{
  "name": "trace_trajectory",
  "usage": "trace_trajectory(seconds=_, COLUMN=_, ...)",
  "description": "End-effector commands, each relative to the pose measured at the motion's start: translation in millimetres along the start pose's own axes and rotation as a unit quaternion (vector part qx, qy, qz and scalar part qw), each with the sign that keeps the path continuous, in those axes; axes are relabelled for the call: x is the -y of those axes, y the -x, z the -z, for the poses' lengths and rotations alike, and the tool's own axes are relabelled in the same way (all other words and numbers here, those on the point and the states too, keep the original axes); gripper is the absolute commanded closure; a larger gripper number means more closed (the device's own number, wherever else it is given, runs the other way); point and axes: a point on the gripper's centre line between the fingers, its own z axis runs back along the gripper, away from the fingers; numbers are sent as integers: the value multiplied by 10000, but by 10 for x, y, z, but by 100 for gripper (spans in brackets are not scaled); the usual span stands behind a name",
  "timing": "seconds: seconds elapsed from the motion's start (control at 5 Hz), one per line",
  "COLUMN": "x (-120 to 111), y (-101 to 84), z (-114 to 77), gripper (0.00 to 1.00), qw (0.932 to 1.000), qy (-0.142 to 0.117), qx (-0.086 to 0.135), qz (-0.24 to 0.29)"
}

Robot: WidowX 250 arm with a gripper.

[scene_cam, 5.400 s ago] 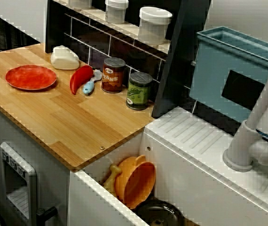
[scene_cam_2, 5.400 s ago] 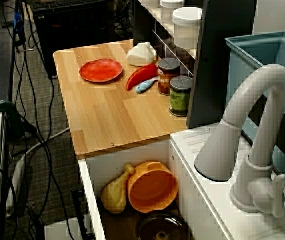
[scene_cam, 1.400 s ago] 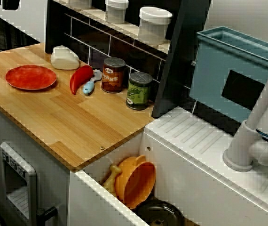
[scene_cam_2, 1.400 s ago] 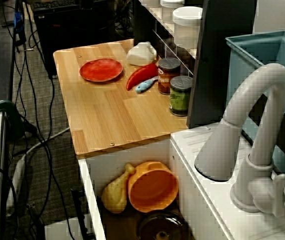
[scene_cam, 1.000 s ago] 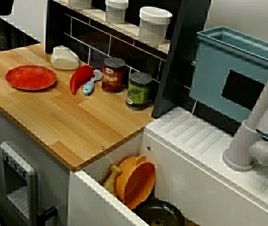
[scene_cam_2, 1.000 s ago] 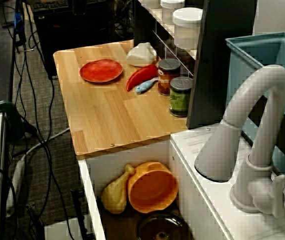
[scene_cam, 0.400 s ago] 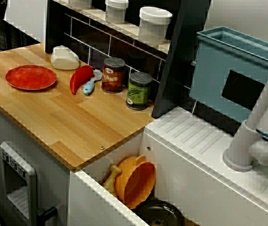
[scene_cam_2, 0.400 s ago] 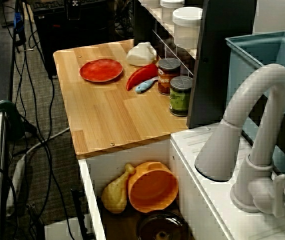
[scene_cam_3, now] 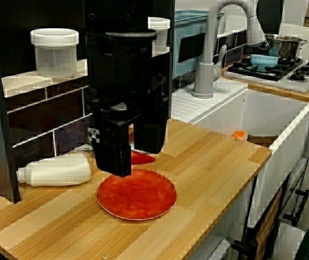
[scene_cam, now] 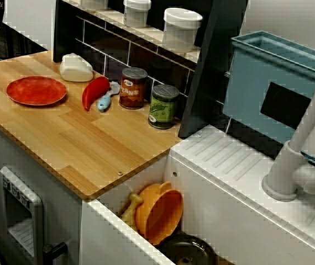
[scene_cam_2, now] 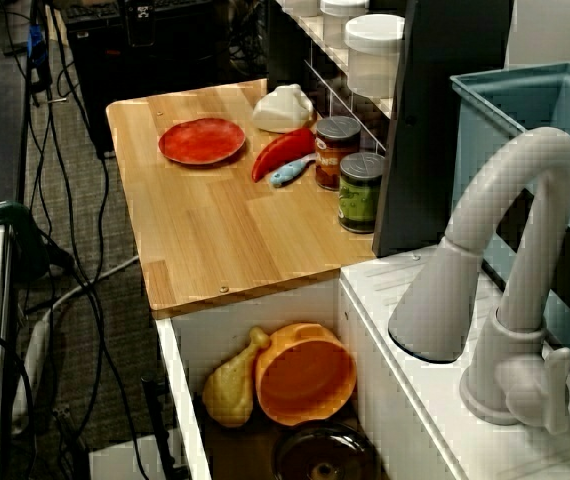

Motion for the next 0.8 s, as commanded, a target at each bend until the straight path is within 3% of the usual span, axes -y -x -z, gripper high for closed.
trace_trajectory(seconds=0.0, x=-38, y=-4, z=-99, gripper=0, qw=9982, qy=-235, qx=404, qz=-370)
trace_trajectory(seconds=0.2, x=84, y=31, z=-108, gripper=0, qw=9974, qy=-104, qx=544, qz=-453)
trace_trajectory(seconds=0.6, x=747, y=169, z=-349, gripper=0, qw=9963, qy=665, qx=402, qz=375)
